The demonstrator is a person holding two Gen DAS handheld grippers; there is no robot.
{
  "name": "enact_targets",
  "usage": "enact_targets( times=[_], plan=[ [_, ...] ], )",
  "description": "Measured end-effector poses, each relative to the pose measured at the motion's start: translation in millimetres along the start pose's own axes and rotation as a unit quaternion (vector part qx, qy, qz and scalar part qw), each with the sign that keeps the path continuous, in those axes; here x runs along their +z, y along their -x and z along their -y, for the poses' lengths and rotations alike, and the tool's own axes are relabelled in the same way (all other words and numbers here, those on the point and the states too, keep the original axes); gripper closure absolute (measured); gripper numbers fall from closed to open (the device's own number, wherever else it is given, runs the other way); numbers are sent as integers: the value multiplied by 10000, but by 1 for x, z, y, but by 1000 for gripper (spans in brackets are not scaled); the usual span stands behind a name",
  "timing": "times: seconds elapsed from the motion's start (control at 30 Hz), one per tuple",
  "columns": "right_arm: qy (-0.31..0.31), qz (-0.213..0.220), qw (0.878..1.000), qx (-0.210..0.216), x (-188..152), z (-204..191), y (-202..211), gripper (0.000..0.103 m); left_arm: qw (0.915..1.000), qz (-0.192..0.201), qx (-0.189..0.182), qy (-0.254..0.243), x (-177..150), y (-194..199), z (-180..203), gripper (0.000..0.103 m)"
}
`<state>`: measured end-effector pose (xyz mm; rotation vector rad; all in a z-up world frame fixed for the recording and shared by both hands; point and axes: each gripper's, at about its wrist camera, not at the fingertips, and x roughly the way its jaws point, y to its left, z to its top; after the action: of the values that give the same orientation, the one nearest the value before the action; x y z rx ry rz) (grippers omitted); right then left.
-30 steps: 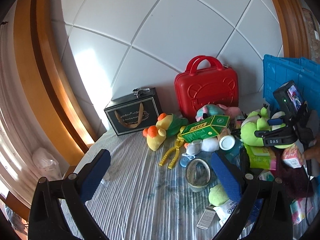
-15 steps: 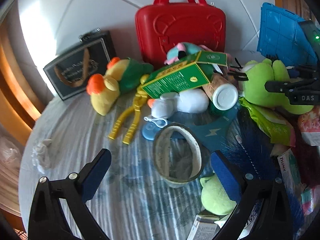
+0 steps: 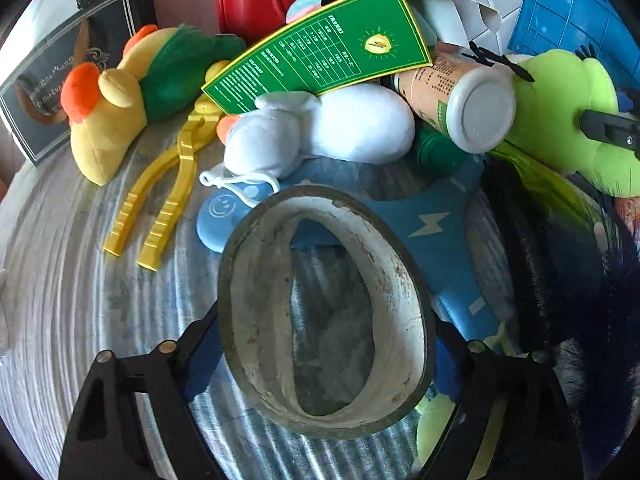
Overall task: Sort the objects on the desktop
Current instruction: 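Grasp the green frog plush with the right tool while the left grasps the tape roll, then carry the frog plush and tape roll into the blue crate and release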
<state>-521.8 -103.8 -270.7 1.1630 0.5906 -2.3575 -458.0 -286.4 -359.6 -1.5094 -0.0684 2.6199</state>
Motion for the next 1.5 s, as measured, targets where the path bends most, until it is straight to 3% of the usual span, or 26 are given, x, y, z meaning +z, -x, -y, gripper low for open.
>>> enact_targets(
  times=[0.03,0.17,0.23,0.4,0.5,0.83,1.07,1.23,1.5],
  plan=[
    [63,-15,10000,-28,0,-1,-1,24,9999,14,-105,5,-1,0,1,26],
    [285,-186,9988,-349,2,-7,-9,29,9998,93,-161,-30,-5,4,2,29],
    [417,-366,9961,-687,6,-11,-17,50,9998,60,-190,20,-6,6,-1,31],
    [-312,-166,9994,-70,9,8,6,74,9998,177,-34,-27,-13,24,-1,33],
    [-666,87,9974,242,11,16,30,76,9994,338,20,-70,-14,41,1,34],
    [-909,913,9887,772,22,1,116,77,9963,810,248,-168,-4,103,-4,35],
    [-1051,1742,9753,864,20,-5,215,77,9874,1442,356,-543,9,164,23,35],
    [-1174,2247,9654,614,4,-3,295,77,9720,2083,142,-1082,32,235,79,35],
    [-1391,2956,9439,-485,-45,38,433,77,9303,2924,-863,-2040,84,331,234,35]
  ],
)
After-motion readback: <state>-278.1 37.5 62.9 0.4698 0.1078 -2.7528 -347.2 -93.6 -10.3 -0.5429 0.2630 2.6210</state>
